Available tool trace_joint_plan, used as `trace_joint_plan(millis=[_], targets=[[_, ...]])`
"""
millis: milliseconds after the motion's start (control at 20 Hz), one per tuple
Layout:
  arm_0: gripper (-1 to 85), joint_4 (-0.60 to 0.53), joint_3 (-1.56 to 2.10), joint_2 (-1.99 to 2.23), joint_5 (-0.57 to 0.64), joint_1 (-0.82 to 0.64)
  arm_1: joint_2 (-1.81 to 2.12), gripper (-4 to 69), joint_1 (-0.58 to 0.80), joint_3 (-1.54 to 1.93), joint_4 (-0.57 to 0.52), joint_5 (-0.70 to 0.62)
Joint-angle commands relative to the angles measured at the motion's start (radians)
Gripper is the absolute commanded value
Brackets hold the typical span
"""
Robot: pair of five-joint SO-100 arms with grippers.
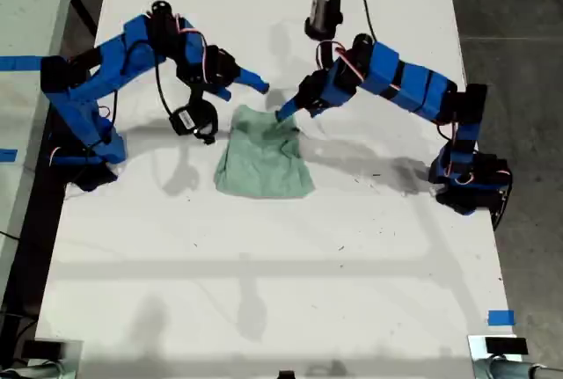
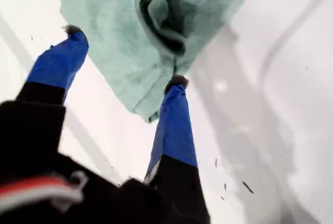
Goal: Fold tshirt
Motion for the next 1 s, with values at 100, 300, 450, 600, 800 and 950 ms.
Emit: trace_joint_plan(millis=[100, 300, 450, 600, 800, 950], targets=[[35.8, -0.02, 0.196, 0.342, 0.043, -0.135, 0.499, 27.6, 0.147, 0.39, -0.037, -0.06], [31.0, -0.216, 0.637, 0.655, 0.043, -0.14, 0.925, 25.8, 0.215, 0.854, -0.104, -0.064], [12.0, -0.328, 0.939, 0.894, 0.031, -0.135, 1.22, 12.7, 0.192, 1.157, -0.121, -0.003], [1.4, -0.466, 1.207, 1.123, 0.005, -0.069, 1.572, 2.2, 0.127, 1.465, -0.127, 0.133], [0.1, -0.598, 1.549, 1.457, -0.101, 0.025, 1.948, -0.8, -0.057, 1.787, -0.152, 0.29], [0.1, -0.655, 1.81, 1.758, -0.202, 0.101, 2.006, -0.8, -0.11, 1.858, -0.195, 0.359]])
